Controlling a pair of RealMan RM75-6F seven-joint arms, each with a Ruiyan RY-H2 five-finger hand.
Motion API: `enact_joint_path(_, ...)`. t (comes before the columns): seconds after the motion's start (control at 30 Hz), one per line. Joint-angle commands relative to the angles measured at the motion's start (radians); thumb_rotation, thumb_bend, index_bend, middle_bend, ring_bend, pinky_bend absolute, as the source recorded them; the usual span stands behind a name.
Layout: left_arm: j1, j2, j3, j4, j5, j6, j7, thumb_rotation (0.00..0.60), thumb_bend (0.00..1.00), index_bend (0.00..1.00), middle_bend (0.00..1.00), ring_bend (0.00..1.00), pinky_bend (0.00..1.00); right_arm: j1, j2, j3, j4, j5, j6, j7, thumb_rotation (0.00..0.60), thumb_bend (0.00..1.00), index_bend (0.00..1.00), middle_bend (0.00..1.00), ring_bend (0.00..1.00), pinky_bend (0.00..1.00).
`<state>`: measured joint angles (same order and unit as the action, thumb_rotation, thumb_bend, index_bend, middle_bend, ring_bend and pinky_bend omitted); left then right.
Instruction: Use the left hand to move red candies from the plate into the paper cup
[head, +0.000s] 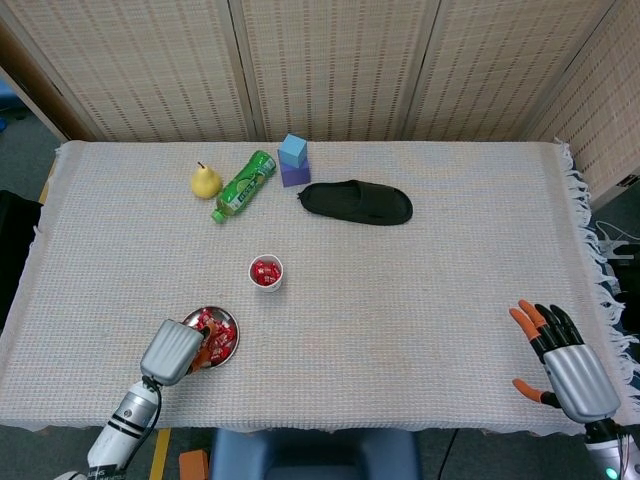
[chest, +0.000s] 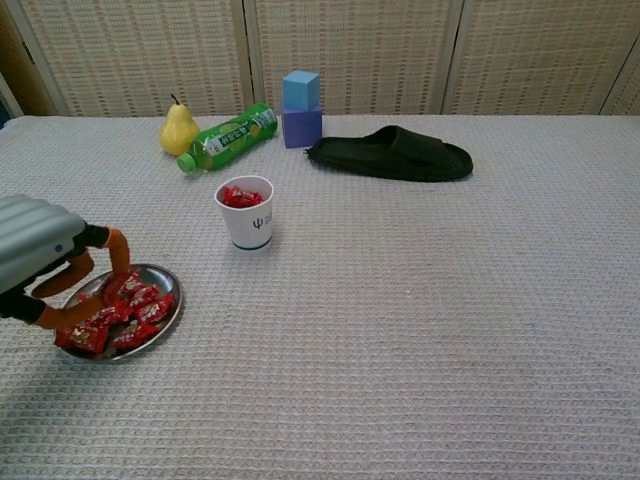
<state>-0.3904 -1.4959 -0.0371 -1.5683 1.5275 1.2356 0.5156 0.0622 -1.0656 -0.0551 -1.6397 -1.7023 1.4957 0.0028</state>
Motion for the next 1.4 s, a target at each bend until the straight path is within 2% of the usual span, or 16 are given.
enact_joint_path(0.03, -0.063, 0.008, -0.069, -0.043, -0.035, -0.049, -0.004, 0.600, 0.38, 0.47, 0.87, 0.92, 1.00, 0.002, -0.002, 0.003, -0.001, 0.006, -0.005, -0.004, 0.600, 0.04, 0.00, 0.00, 0.00, 0.00)
enact_joint_path(0.13, -0.124, -0.022, -0.126, -0.036, -0.076, -0.103, 0.016, 0.600, 0.38, 0.47, 0.88, 0.92, 1.00, 0.006, -0.004, 0.007, -0.003, 0.017, -0.016, -0.010, 0.600, 0.04, 0.00, 0.00, 0.00, 0.00)
enact_joint_path(0.3, -0.224, -0.099, -0.207, 0.045, -0.183, -0.188, 0.084, 0.600, 0.38, 0.45, 0.88, 0.92, 1.00, 0.011, -0.005, 0.014, -0.005, 0.036, -0.028, -0.013, 0.600, 0.04, 0.00, 0.00, 0.00, 0.00)
enact_joint_path(0.5, -0.311, -0.173, -0.268, 0.142, -0.267, -0.224, 0.114, 0.600, 0.38, 0.44, 0.88, 0.92, 1.00, 0.019, -0.005, 0.020, -0.005, 0.055, -0.047, -0.013, 0.600, 0.04, 0.00, 0.00, 0.00, 0.00)
enact_joint_path(0.7, -0.379, -0.216, -0.304, 0.236, -0.324, -0.244, 0.127, 0.600, 0.38, 0.44, 0.88, 0.92, 1.00, 0.022, -0.004, 0.024, -0.007, 0.068, -0.054, -0.014, 0.600, 0.04, 0.00, 0.00, 0.00, 0.00)
enact_joint_path(0.9, -0.406, -0.231, -0.289, 0.269, -0.357, -0.250, 0.134, 0.600, 0.38, 0.42, 0.88, 0.92, 1.00, 0.025, -0.006, 0.030, -0.007, 0.082, -0.060, -0.016, 0.600, 0.04, 0.00, 0.00, 0.00, 0.00)
enact_joint_path(1.17, -0.422, -0.236, -0.269, 0.279, -0.374, -0.230, 0.139, 0.600, 0.38, 0.25, 0.88, 0.92, 1.00, 0.022, -0.005, 0.030, -0.008, 0.081, -0.053, -0.017, 0.600, 0.04, 0.00, 0.00, 0.00, 0.00)
enact_joint_path(1.3, -0.411, -0.210, -0.252, 0.234, -0.366, -0.199, 0.140, 0.600, 0.38, 0.23, 0.88, 0.92, 1.00, 0.022, -0.004, 0.027, -0.009, 0.074, -0.052, -0.014, 0.600, 0.04, 0.00, 0.00, 0.00, 0.00)
enact_joint_path(1.4, -0.359, -0.152, -0.208, 0.144, -0.330, -0.146, 0.112, 0.600, 0.38, 0.23, 0.88, 0.92, 1.00, 0.020, -0.001, 0.025, -0.007, 0.069, -0.047, -0.006, 0.600, 0.04, 0.00, 0.00, 0.00, 0.00)
